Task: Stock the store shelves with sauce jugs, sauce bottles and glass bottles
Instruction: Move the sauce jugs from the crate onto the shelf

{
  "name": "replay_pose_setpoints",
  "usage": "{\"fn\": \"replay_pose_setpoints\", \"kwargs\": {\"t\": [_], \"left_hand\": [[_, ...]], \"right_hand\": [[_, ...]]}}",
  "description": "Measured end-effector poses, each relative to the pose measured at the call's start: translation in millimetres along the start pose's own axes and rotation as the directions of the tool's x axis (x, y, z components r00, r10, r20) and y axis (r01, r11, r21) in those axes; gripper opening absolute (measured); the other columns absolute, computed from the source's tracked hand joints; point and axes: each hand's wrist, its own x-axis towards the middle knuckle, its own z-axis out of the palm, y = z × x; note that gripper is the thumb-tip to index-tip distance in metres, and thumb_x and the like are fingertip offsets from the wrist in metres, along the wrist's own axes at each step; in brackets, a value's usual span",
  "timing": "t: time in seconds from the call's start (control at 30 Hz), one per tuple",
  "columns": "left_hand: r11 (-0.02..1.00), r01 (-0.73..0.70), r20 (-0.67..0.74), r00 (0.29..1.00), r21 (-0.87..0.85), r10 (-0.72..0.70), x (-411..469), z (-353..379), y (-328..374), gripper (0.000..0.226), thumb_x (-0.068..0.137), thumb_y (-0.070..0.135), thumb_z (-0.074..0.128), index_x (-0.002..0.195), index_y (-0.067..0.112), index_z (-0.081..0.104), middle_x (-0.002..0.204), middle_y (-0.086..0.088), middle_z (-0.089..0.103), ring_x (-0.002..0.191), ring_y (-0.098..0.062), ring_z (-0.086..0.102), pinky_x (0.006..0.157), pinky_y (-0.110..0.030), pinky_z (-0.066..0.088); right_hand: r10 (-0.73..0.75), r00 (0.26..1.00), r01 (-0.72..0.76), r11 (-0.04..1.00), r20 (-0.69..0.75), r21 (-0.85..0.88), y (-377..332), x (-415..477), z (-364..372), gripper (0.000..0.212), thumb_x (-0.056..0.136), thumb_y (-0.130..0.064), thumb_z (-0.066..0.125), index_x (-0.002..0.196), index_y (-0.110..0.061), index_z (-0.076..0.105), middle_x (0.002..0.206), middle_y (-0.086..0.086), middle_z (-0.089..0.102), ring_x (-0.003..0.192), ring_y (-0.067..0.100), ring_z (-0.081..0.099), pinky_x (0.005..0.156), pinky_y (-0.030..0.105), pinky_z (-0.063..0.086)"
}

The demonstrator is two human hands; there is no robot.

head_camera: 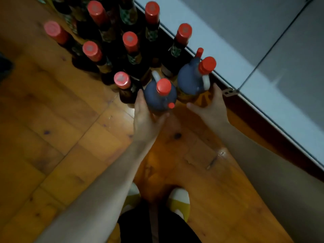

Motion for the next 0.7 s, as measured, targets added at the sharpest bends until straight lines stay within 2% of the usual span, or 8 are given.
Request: {"fn": "replay_pose_setpoints", "kwargs": {"t": [0.13, 0.2, 0.27, 0.33, 0.43, 0.53, 0.6, 0.7], "left_hand": [[0.996, -0.072, -0.022, 0.997, -0.046, 0.071, 19, 17, -7, 0.105, 0.068, 0.023, 0.081, 0.146, 0.004, 0.013, 0.154, -0.015, 0.014, 0.141, -0.016, 0.012, 0.104, 0.002, 0.005], [0.992, -0.125, -0.028, 0.992, -0.033, 0.124, 25, 20, -8, 0.104, 0.066, 0.023, 0.082, 0.144, 0.001, 0.018, 0.151, -0.019, 0.018, 0.139, -0.016, 0.014, 0.106, 0.0, 0.008], [0.988, -0.154, -0.043, 0.987, -0.019, 0.153, 28, 21, -11, 0.097, 0.064, 0.024, 0.083, 0.139, -0.004, 0.028, 0.143, -0.024, 0.029, 0.136, -0.028, 0.026, 0.107, -0.008, 0.017], [0.987, -0.159, -0.04, 0.986, 0.006, 0.159, 30, 18, -11, 0.092, 0.063, 0.026, 0.081, 0.135, -0.006, 0.034, 0.136, -0.024, 0.037, 0.129, -0.03, 0.035, 0.104, -0.009, 0.021], [0.991, -0.131, -0.009, 0.991, -0.005, 0.131, 23, 5, -1, 0.091, 0.062, 0.021, 0.084, 0.136, 0.0, 0.036, 0.134, -0.017, 0.04, 0.126, -0.02, 0.035, 0.101, -0.005, 0.023], [0.997, -0.064, 0.048, 0.997, -0.046, 0.066, 1, -21, 13, 0.092, 0.058, 0.027, 0.085, 0.135, 0.006, 0.039, 0.131, -0.012, 0.044, 0.123, -0.021, 0.042, 0.105, -0.026, 0.035], [0.997, -0.009, 0.064, 0.998, -0.074, 0.013, -22, -43, 25, 0.091, 0.054, 0.037, 0.083, 0.13, 0.007, 0.043, 0.126, -0.011, 0.051, 0.118, -0.024, 0.049, 0.099, -0.042, 0.043], [0.995, 0.075, 0.056, 0.996, -0.065, -0.071, -61, -87, 61, 0.085, 0.051, 0.038, 0.081, 0.125, 0.011, 0.048, 0.117, -0.006, 0.057, 0.111, -0.02, 0.054, 0.093, -0.035, 0.046]], "right_hand": [[-0.109, 0.991, 0.119, 0.983, -0.079, 0.14, 12, 32, 21, 0.104, 0.062, -0.021, 0.085, 0.143, -0.003, 0.022, 0.139, 0.003, 0.043, 0.125, 0.009, 0.044, 0.104, 0.034, 0.041], [-0.125, 0.981, 0.15, 0.973, -0.148, 0.175, 17, 42, 28, 0.1, 0.06, -0.015, 0.085, 0.139, 0.0, 0.026, 0.129, -0.002, 0.051, 0.113, -0.005, 0.051, 0.096, 0.021, 0.046], [-0.134, 0.968, 0.169, 0.973, -0.213, 0.159, 19, 46, 32, 0.092, 0.061, -0.01, 0.085, 0.135, -0.001, 0.031, 0.113, -0.015, 0.05, 0.095, -0.019, 0.051, 0.082, 0.003, 0.042], [-0.144, 0.962, 0.178, 0.975, -0.231, 0.135, 17, 43, 33, 0.087, 0.062, -0.014, 0.085, 0.133, -0.006, 0.035, 0.109, -0.016, 0.049, 0.094, -0.01, 0.05, 0.076, 0.0, 0.04], [-0.116, 0.968, 0.145, 0.982, -0.222, 0.117, 11, 29, 25, 0.085, 0.062, -0.022, 0.085, 0.132, -0.011, 0.038, 0.115, -0.007, 0.053, 0.102, 0.0, 0.049, 0.077, 0.003, 0.041], [-0.083, 0.98, 0.105, 0.988, -0.184, 0.116, 2, -5, 9, 0.085, 0.061, -0.028, 0.084, 0.132, -0.017, 0.038, 0.118, -0.008, 0.052, 0.104, -0.001, 0.048, 0.081, 0.006, 0.042], [-0.076, 0.983, 0.093, 0.99, -0.166, 0.101, -10, -38, -7, 0.083, 0.063, -0.026, 0.084, 0.132, -0.017, 0.039, 0.117, -0.011, 0.051, 0.104, -0.002, 0.048, 0.077, -0.001, 0.04], [-0.029, 0.992, 0.043, 0.993, -0.122, 0.108, -37, -93, -34, 0.08, 0.064, -0.024, 0.083, 0.131, -0.012, 0.042, 0.119, -0.007, 0.056, 0.103, 0.001, 0.053, 0.072, -0.002, 0.042]]}}
